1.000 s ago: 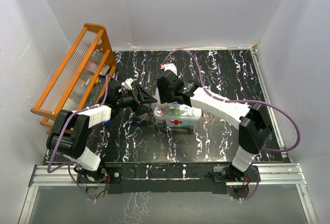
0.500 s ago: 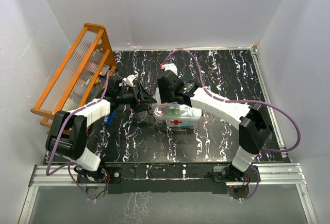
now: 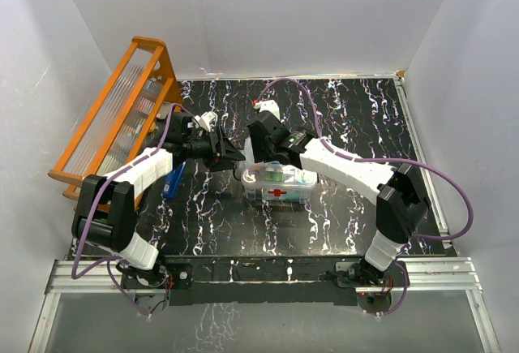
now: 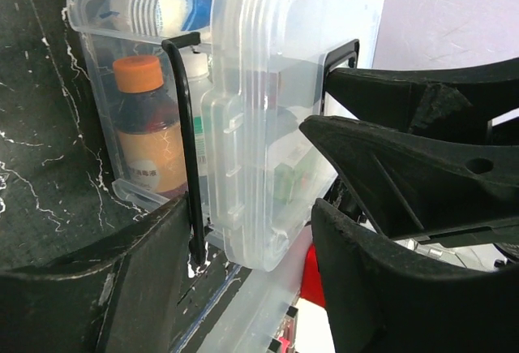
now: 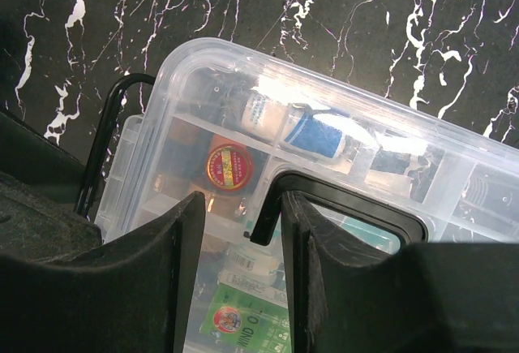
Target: Organize the medicine kit
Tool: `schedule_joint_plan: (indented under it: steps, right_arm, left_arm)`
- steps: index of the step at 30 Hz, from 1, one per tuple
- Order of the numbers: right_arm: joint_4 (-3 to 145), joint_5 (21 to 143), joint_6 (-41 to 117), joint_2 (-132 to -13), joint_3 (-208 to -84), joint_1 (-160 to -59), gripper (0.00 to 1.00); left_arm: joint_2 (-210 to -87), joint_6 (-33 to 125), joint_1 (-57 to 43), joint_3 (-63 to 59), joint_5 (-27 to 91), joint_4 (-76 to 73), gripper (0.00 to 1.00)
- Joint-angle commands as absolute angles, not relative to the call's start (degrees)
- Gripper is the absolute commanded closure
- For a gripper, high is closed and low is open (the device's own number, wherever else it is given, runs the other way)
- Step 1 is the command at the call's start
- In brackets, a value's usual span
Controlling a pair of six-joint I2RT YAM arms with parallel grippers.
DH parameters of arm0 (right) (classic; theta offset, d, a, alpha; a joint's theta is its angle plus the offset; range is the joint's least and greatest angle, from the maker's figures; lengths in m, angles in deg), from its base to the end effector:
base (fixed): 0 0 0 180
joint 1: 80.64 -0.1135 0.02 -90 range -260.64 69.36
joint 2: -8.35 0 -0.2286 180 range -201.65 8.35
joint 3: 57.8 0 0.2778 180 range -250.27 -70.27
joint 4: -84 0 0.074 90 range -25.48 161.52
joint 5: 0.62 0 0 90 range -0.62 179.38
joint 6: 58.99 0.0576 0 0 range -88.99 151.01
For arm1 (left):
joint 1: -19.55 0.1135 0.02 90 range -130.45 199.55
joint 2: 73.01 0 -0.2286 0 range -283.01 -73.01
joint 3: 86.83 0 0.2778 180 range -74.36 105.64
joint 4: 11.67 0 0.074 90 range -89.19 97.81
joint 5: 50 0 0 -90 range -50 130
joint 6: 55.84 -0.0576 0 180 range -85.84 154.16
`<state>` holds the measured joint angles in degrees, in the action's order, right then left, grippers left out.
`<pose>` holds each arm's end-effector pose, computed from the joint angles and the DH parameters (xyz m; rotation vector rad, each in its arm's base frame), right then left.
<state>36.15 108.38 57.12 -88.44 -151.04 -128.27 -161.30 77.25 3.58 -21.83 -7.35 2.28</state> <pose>0.2864 0.2862 0.2229 -0.3107 2.3903 0.1835 0.3328 -0.1393 0.1638 -0.0536 2.3762 -1.4538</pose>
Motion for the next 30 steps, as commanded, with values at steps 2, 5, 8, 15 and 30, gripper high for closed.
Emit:
schedule_joint_plan:
  steps: [2,5,8,15,30]
  right_arm:
    - [36.0,106.1,57.6,-89.6,-148.9,-128.9,0.61]
    - [36.3,106.1,57.7,-89.6,-148.7,-128.9,0.62]
    - [36.5,106.1,57.6,-89.7,-148.6,-128.9,0.62]
    - [36.8,105.9,57.6,-89.9,-148.6,-128.9,0.63]
    - [37.0,105.2,57.9,-90.4,-148.0,-128.9,0.66]
  left_arm:
    - [-159.7,78.6,3.8,-20.8,-11.6,0.7,0.46]
    - [-159.5,78.9,3.8,-20.5,-11.7,0.4,0.49]
    - [-159.4,79.0,3.8,-20.4,-11.6,0.7,0.52]
    - [-159.1,78.7,3.8,-21.6,-12.4,-0.9,0.62]
    - [-158.5,75.0,1.8,-19.8,-9.6,3.1,0.76]
